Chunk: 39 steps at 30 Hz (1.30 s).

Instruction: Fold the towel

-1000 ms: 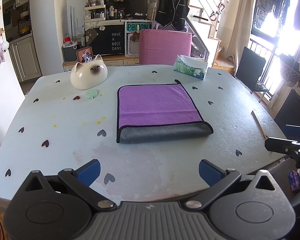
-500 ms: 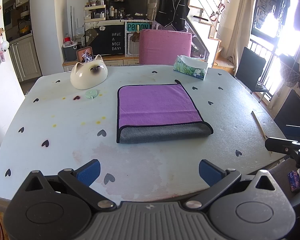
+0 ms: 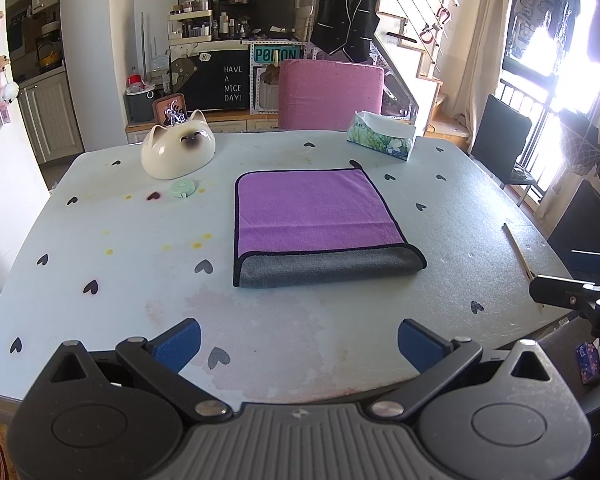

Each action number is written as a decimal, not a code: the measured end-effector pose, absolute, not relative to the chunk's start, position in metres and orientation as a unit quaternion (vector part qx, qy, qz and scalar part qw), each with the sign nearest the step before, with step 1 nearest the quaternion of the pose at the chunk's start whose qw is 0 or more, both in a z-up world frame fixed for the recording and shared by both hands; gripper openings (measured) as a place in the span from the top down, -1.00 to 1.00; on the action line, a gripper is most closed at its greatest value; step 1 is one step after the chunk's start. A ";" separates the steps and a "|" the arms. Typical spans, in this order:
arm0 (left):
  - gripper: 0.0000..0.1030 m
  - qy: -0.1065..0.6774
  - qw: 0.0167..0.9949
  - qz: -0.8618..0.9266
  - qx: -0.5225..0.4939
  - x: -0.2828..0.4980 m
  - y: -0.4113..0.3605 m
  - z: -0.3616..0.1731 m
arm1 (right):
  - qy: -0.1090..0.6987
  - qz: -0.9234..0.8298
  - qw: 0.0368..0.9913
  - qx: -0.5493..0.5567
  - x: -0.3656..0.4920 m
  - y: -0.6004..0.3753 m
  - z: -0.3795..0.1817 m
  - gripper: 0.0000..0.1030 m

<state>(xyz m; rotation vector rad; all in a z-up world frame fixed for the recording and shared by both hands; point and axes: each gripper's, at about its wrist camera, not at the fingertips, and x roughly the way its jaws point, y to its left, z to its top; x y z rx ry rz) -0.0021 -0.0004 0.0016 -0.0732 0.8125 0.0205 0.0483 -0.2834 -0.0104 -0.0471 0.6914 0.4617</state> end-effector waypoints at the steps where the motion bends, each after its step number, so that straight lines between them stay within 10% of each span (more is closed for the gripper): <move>1: -1.00 0.395 0.918 0.010 -0.036 -0.002 0.000 0.001 | 0.336 0.224 0.915 -0.023 0.048 -0.283 -0.010 -0.99; 39: -1.00 0.394 0.918 0.015 -0.034 0.002 -0.002 0.002 | 0.336 0.223 0.915 -0.021 0.050 -0.285 -0.011 -0.99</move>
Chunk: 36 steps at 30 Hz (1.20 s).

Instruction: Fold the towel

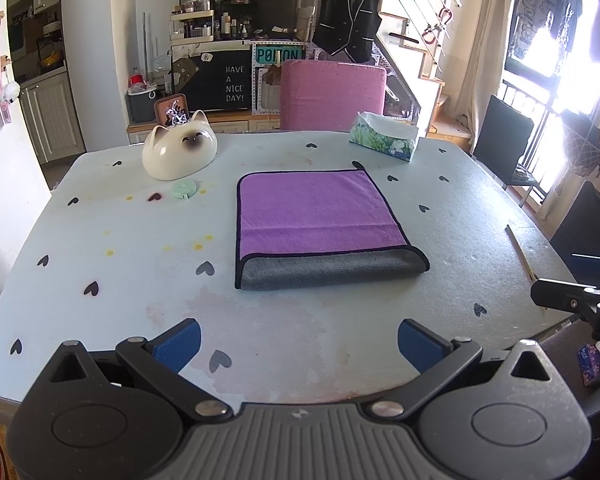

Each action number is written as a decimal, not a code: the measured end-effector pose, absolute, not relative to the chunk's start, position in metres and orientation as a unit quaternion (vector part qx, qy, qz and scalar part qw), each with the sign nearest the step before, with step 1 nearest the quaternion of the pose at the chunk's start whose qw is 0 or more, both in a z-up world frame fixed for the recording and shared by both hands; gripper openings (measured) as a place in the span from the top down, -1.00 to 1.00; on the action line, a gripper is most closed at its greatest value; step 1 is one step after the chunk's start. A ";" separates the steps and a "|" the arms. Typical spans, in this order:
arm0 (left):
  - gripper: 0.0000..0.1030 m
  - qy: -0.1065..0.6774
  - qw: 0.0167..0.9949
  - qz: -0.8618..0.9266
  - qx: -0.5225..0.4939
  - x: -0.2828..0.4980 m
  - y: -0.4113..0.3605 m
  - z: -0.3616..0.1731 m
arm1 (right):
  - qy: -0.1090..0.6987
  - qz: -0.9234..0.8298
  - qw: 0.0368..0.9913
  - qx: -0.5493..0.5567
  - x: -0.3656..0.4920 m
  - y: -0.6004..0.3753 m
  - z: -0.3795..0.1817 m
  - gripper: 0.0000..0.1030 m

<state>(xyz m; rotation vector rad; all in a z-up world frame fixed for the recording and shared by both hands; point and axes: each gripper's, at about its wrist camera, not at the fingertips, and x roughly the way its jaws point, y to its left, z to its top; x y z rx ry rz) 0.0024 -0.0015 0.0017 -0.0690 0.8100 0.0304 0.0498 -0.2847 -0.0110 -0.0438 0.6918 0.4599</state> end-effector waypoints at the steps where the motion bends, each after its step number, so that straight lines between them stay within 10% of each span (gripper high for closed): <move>1: -1.00 0.394 0.918 0.016 -0.033 0.005 -0.001 0.000 | 0.336 0.222 0.915 -0.021 0.050 -0.284 -0.013 -0.99; 36: -1.00 0.433 0.899 0.051 -0.033 0.144 0.033 -0.062 | 0.375 0.207 0.904 0.004 0.181 -0.259 -0.065 -0.99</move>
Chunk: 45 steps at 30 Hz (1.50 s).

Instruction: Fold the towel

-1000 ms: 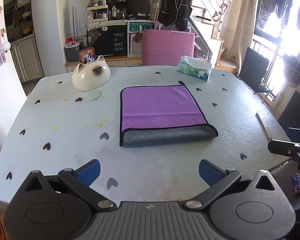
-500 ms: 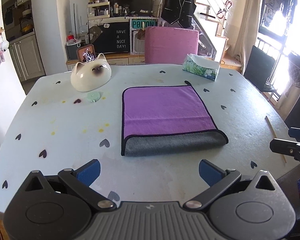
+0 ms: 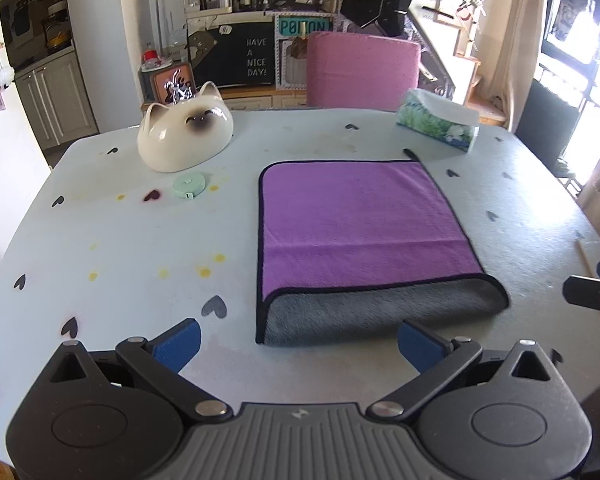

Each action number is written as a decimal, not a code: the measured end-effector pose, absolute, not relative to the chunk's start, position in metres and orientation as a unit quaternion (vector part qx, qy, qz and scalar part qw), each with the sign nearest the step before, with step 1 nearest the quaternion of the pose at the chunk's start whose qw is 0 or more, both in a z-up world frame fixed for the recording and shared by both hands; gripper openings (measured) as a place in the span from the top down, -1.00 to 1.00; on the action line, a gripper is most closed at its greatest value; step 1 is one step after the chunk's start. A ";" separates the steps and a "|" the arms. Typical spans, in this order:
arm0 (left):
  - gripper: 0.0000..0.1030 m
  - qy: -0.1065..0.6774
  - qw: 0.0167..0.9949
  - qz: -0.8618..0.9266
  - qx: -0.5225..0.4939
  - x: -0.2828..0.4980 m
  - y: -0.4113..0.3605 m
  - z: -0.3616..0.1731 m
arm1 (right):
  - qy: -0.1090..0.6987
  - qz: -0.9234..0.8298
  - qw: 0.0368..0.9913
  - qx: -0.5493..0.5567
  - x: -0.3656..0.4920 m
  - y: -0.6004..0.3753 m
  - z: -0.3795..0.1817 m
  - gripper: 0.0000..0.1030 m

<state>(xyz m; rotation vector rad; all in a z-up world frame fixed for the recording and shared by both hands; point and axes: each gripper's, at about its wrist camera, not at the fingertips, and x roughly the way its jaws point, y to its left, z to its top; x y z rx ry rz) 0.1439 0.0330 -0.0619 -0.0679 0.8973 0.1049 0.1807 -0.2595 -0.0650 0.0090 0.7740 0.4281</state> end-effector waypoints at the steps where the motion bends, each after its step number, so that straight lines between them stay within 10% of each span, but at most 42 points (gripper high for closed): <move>1: -1.00 0.435 0.898 0.053 -0.032 0.150 0.035 -0.066 | 0.376 0.206 0.903 0.006 0.186 -0.258 -0.068 -0.99; 30: -1.00 0.447 0.893 0.036 -0.026 0.237 0.065 -0.159 | 0.419 0.168 0.892 0.026 0.299 -0.244 -0.178 -0.97; 36: -1.00 0.449 0.892 0.033 -0.039 0.242 0.071 -0.160 | 0.447 0.190 0.873 0.030 0.300 -0.240 -0.188 -0.32; 45: -0.76 0.431 0.900 0.025 -0.060 0.234 0.080 -0.152 | 0.451 0.193 0.871 0.019 0.294 -0.241 -0.189 0.15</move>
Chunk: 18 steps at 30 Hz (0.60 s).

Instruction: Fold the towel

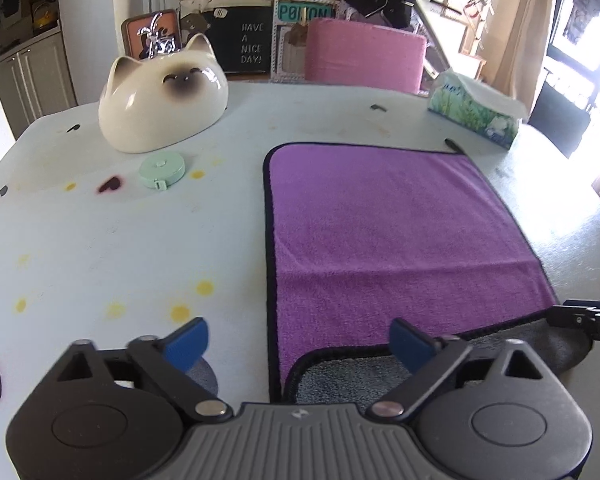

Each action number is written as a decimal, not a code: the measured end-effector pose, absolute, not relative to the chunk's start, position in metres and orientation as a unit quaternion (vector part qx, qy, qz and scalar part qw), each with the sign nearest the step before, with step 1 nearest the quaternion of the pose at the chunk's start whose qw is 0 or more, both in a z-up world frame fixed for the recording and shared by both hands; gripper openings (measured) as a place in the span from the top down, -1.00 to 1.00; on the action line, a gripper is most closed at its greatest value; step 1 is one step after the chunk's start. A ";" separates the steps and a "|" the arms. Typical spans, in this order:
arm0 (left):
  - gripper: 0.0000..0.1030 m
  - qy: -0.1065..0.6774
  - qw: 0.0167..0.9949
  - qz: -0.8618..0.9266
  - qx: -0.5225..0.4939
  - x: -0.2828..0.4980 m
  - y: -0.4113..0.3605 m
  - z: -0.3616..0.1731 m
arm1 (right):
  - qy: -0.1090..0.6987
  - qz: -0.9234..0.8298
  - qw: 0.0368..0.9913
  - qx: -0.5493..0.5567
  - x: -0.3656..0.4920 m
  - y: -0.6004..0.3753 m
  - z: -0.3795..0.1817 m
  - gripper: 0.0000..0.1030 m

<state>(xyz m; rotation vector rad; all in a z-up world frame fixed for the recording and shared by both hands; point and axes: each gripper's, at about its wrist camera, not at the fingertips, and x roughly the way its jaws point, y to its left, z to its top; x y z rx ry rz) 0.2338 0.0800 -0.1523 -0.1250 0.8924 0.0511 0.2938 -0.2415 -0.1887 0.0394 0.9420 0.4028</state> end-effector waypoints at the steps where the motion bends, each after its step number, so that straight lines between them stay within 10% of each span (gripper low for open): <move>1: -0.71 0.429 0.901 0.020 -0.064 0.233 0.080 -0.151 | 0.450 0.193 0.872 0.020 0.293 -0.242 -0.187 0.16; 18: -0.09 0.459 0.883 -0.030 -0.094 0.220 0.082 -0.161 | 0.462 0.202 0.864 0.019 0.284 -0.241 -0.186 0.43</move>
